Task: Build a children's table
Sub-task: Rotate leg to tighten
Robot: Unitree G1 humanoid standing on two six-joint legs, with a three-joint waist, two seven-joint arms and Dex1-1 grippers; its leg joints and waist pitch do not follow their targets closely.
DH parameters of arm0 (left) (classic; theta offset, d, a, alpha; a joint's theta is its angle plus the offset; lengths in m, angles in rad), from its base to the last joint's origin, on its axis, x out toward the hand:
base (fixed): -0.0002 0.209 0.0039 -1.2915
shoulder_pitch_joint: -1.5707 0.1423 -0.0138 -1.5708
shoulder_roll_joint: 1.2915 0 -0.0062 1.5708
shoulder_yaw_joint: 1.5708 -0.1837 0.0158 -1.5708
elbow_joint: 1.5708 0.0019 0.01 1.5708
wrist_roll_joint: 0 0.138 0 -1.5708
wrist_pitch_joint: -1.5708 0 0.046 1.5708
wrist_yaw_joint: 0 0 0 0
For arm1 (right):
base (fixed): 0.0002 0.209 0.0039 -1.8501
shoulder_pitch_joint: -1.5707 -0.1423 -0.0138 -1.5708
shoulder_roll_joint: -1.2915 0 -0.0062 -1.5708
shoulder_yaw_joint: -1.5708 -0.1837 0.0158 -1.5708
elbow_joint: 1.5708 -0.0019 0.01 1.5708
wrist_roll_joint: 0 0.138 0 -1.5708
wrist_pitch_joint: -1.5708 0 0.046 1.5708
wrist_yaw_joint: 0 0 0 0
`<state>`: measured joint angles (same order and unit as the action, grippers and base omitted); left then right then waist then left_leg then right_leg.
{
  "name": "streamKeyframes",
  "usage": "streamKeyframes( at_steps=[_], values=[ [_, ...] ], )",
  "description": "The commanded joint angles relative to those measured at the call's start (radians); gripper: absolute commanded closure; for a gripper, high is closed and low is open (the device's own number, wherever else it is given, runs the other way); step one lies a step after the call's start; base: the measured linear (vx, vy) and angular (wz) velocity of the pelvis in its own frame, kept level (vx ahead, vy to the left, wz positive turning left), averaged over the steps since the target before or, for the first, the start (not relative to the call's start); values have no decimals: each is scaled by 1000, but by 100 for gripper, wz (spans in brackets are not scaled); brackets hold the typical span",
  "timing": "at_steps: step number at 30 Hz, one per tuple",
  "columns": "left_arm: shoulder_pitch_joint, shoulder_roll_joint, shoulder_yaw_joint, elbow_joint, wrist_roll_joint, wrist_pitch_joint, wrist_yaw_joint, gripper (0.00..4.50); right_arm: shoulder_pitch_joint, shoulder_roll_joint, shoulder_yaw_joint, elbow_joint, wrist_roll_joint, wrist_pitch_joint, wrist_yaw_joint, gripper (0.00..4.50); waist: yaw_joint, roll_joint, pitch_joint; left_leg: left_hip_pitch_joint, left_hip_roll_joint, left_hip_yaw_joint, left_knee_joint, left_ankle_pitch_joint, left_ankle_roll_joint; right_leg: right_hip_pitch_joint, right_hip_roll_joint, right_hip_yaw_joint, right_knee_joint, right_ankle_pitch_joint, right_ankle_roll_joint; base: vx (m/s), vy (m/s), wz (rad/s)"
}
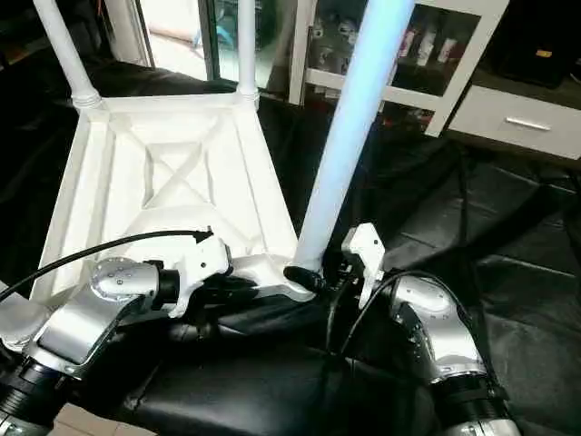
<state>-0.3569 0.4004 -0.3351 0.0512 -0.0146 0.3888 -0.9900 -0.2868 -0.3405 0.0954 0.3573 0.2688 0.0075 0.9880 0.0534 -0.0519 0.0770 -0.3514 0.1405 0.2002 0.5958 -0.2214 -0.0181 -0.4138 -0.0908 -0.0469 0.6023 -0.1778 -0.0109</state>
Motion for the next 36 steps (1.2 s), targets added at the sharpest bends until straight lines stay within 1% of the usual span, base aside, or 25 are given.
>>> streamKeyframes(
  at_steps=[1, 2, 3, 4, 5, 6, 8, 9, 11, 12, 13, 14, 15, 16, 17, 19, 20, 22, 24, 27, 29, 30, 31, 32, 36],
  values=[
    [10, -22, -16, 57, 6, 38, 39, 450, -12, 10, -13, 96, -95, 27, -193, 236, 5, -10, -51, 2, 92, -38, -75, -90, 120, 45, -73, 48, -63, -187, -285, 0, 0, 0],
    [10, -22, -16, 57, 6, 38, 39, 450, -12, 10, -13, 96, -95, 27, -193, 240, 0, -7, -46, 2, 91, -41, -83, -152, 88, 45, -73, 47, -73, -278, -263, 0, 0, 0],
    [-25, -60, 0, 117, 41, 57, 129, 450, -12, 53, -38, 110, -103, 64, -310, 241, -6, -14, -46, 6, 92, -43, -85, -210, 51, 44, -76, 49, -83, -368, -233, 0, 0, 0],
    [-40, -78, 9, 142, 53, 65, 169, 450, -12, 71, -49, 113, -104, 80, -355, 243, -4, -9, -46, 11, 92, -46, -86, -226, 33, 40, -78, 49, -87, -398, -221, 0, 0, 0],
    [-40, -78, 9, 142, 53, 65, 169, 450, -12, 71, -49, 113, -104, 80, -355, 243, -9, -11, -47, 10, 91, -50, -90, -252, 9, 41, -77, 49, -90, -429, -197, 0, 0, 0],
    [-80, -126, 36, 200, 73, 92, 267, 450, -12, 109, -64, 117, -124, 110, -465, 245, -12, -11, -49, 8, 92, -53, -92, -272, -5, 41, -77, 48, -92, -446, -179, 0, 0, 0],
    [-100, -150, 51, 228, 79, 102, 314, 450, -14, 126, -69, 122, -136, 120, -516, 245, -14, -13, -49, 12, 89, -53, -94, -304, -19, 35, -75, 48, -97, -463, -162, 0, 0, 0],
    [-139, -190, 67, 276, 91, 123, 388, 450, -21, 167, -90, 134, -161, 135, -641, 246, -15, -14, -51, 9, 89, -55, -95, -302, -23, 36, -76, 48, -98, -462, -151, 0, 0, 0],
    [-188, -239, 73, 334, 105, 121, 462, 450, -35, 228, -119, 152, -169, 139, -771, 246, -15, -12, -53, 15, 86, -52, -94, -300, -35, 27, -75, 50, -101, -442, -150, 0, 0, 0],
    [-218, -276, 67, 370, 111, 101, 495, 450, -49, 266, -117, 166, -179, 128, -824, 246, -14, -10, -58, 15, 86, -53, -93, -303, -37, 29, -75, 49, -98, -410, -155, 0, 0, 0],
    [-224, -285, 65, 378, 112, 96, 501, 450, -53, 274, -113, 168, -184, 124, -834, 246, -14, -8, -58, 13, 85, -53, -94, -299, -39, 30, -73, 47, -96, -391, -156, 0, 0, 0],
    [-244, -313, 57, 401, 113, 76, 515, 450, -63, 295, -94, 173, -201, 115, -853, 246, -13, -11, -57, 12, 85, -51, -94, -304, -32, 31, -74, 48, -97, -368, -157, 0, 0, 0],
    [-259, -337, 50, 419, 117, 63, 524, 450, -72, 308, -65, 174, -212, 112, -849, 247, -11, -8, -60, 13, 84, -49, -93, -290, -25, 32, -75, 49, -95, -337, -162, 0, 0, 0],
    [-265, -351, 44, 425, 119, 55, 524, 450, -78, 310, -40, 171, -223, 104, -837, 248, -10, -9, -62, 13, 84, -48, -92, -279, -21, 33, -73, 49, -94, -316, -165, 0, 0, 0],
    [-269, -361, 37, 427, 122, 53, 523, 450, -81, 315, -33, 167, -216, 91, -819, 248, -6, -8, -61, 12, 85, -46, -91, -263, -6, 36, -74, 50, -91, -280, -173, 0, 0, 0],
    [-269, -368, 29, 428, 126, 53, 523, 450, -84, 322, -41, 158, -190, 83, -797, 248, -3, -11, -63, 7, 85, -44, -89, -233, 15, 41, -76, 51, -86, -242, -185, 0, 0, 0],
    [-270, -366, 28, 438, 126, 48, 528, 450, -83, 325, -52, 156, -189, 88, -801, 248, -1, -8, -61, 4, 85, -45, -89, -219, 25, 43, -77, 51, -84, -236, -188, 0, 0, 0],
    [-263, -352, 27, 437, 127, 41, 522, 450, -81, 320, -58, 158, -191, 85, -799, 248, 4, -10, -62, 6, 85, -43, -87, -204, 38, 42, -76, 51, -83, -228, -194, 0, 0, 0],
    [-254, -334, 24, 430, 127, 22, 507, 450, -79, 317, -59, 161, -190, 75, -792, 248, 6, -12, -60, 4, 86, -44, -88, -206, 41, 43, -77, 50, -84, -247, -190, 0, 0, 0],
    [-235, -306, 18, 417, 127, -32, 456, 450, -72, 307, -46, 147, -192, 46, -755, 248, 6, -10, -58, 3, 87, -47, -92, -231, 37, 42, -77, 49, -89, -296, -177, 0, 0, 0],
    [-214, -287, 14, 395, 123, -52, 418, 450, -53, 301, -45, 111, -165, 33, -703, 248, 6, -11, -55, 4, 89, -48, -93, -256, 30, 40, -79, 50, -94, -344, -163, 0, 0, 0],
    [-197, -272, 13, 379, 123, -47, 404, 450, -34, 297, -53, 68, -124, 28, -652, 194, 5, -12, -54, 1, 90, -49, -96, -262, 31, 41, -80, 51, -95, -357, -157, 0, 0, 0],
    [-193, -267, 13, 375, 124, -45, 403, 450, -28, 296, -57, 53, -108, 27, -634, 180, 6, -11, -54, 0, 92, -50, -96, -265, 33, 42, -81, 52, -95, -361, -154, 0, 0, 0],
    [-192, -265, 14, 373, 124, -45, 401, 450, -26, 295, -59, 48, -105, 27, -632, 180, 6, -11, -53, 2, 92, -48, -97, -272, 36, 37, -80, 52, -97, -378, -151, 0, 0, 0],
    [-173, -232, 7, 360, 116, -61, 375, 450, 9, 262, -80, -18, -65, 36, -581, 146, 1, -11, -51, -4, 92, -54, -101, -271, 32, 39, -81, 52, -102, -425, -135, 0, 0, 0]
  ],
)
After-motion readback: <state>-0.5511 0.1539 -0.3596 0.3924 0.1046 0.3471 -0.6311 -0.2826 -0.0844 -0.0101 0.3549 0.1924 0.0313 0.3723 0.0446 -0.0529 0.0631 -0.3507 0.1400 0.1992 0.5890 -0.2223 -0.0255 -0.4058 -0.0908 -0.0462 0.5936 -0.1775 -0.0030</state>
